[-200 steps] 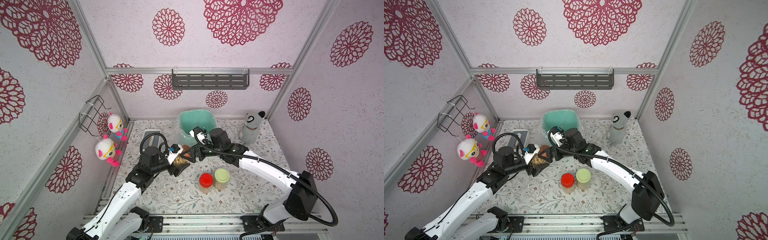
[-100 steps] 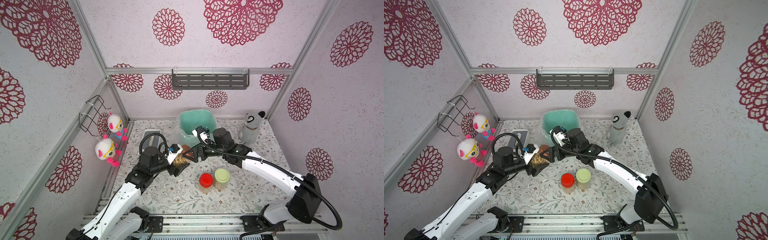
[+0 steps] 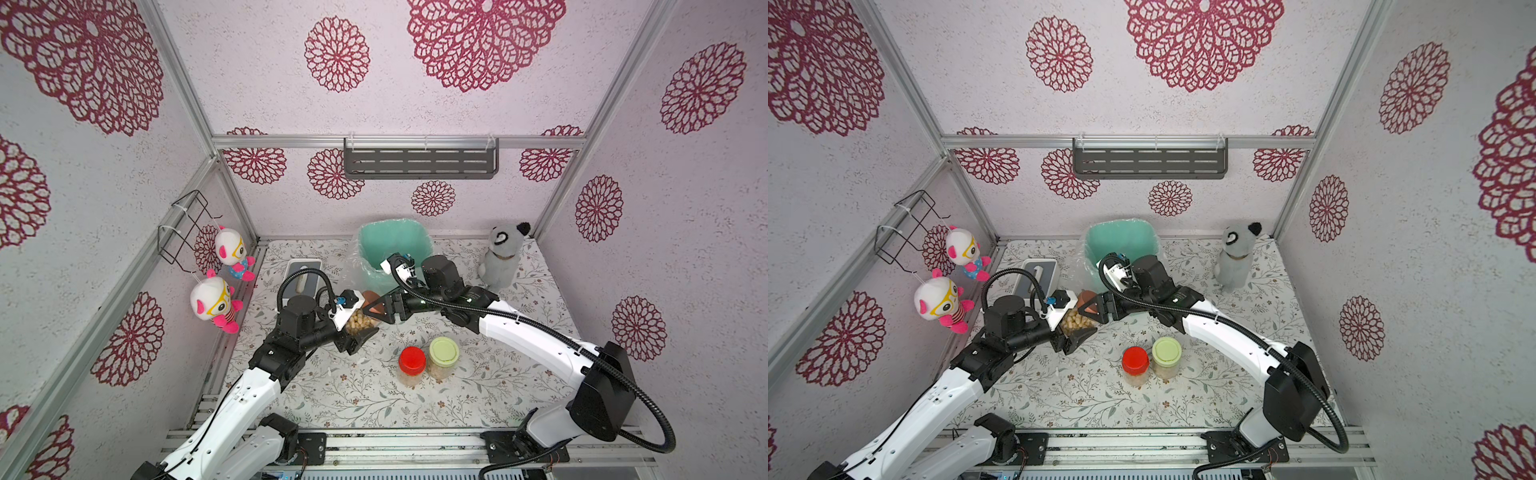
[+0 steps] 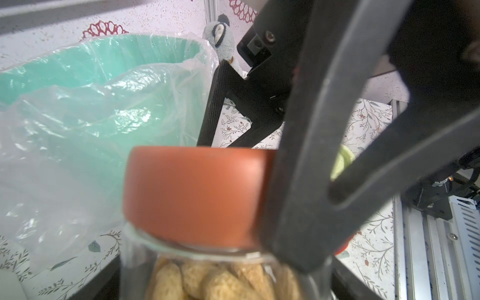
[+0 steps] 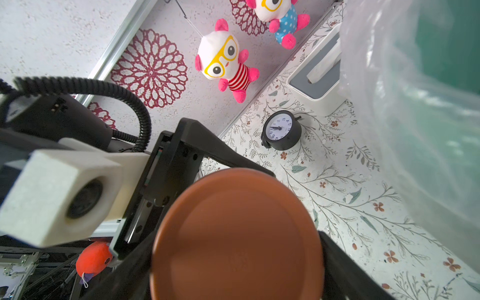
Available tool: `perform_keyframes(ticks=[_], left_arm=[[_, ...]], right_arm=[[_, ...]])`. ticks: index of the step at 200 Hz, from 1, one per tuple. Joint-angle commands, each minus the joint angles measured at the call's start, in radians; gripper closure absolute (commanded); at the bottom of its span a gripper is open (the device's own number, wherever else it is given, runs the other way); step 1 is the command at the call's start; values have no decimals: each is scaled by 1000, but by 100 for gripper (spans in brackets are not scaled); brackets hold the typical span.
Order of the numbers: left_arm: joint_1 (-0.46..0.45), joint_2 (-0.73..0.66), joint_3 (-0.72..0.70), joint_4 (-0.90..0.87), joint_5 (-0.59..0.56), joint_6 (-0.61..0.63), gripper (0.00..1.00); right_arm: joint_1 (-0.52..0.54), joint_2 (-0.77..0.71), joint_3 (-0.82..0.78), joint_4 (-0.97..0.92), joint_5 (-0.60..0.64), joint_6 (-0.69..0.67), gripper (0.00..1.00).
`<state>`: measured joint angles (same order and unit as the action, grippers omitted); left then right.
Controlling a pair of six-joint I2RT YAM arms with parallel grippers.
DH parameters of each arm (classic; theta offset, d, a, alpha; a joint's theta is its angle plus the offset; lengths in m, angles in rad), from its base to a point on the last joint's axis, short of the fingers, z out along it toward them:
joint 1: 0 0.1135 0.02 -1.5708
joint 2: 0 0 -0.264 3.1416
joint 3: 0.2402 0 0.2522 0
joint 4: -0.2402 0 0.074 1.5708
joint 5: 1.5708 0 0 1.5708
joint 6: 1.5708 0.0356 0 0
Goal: Empty moldy peanuts from jars
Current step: Unscrew the lid from the jar.
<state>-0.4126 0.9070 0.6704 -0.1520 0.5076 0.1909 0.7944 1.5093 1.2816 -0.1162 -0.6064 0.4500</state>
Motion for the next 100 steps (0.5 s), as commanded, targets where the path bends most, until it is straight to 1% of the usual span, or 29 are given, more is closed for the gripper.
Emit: perform_keyframes(ticks=[1, 37, 47, 53, 59, 68, 86, 100], left_arm=[[0, -31, 3, 73, 36, 10, 100], [3, -28, 14, 51, 86, 19, 100], [3, -24, 23, 33, 104, 25, 100], [5, -21, 29, 22, 115, 29, 100], [6, -19, 33, 12, 127, 34, 100], [7, -16, 39, 1, 141, 38, 100], [11, -12, 46, -11, 165, 47, 100], [14, -10, 53, -21, 181, 55, 100]], right_arm=[[-7, -16, 46, -41, 0, -96, 44], [-21, -32, 44, -109, 7, -300, 67], [-27, -36, 43, -121, -7, -370, 74], [-32, -40, 39, -123, -32, -414, 80], [-40, -45, 31, -123, -55, -458, 84], [-51, -52, 19, -119, -64, -501, 86], [-81, -67, -7, -107, -109, -591, 87], [-96, -83, -28, -102, -106, -662, 87]])
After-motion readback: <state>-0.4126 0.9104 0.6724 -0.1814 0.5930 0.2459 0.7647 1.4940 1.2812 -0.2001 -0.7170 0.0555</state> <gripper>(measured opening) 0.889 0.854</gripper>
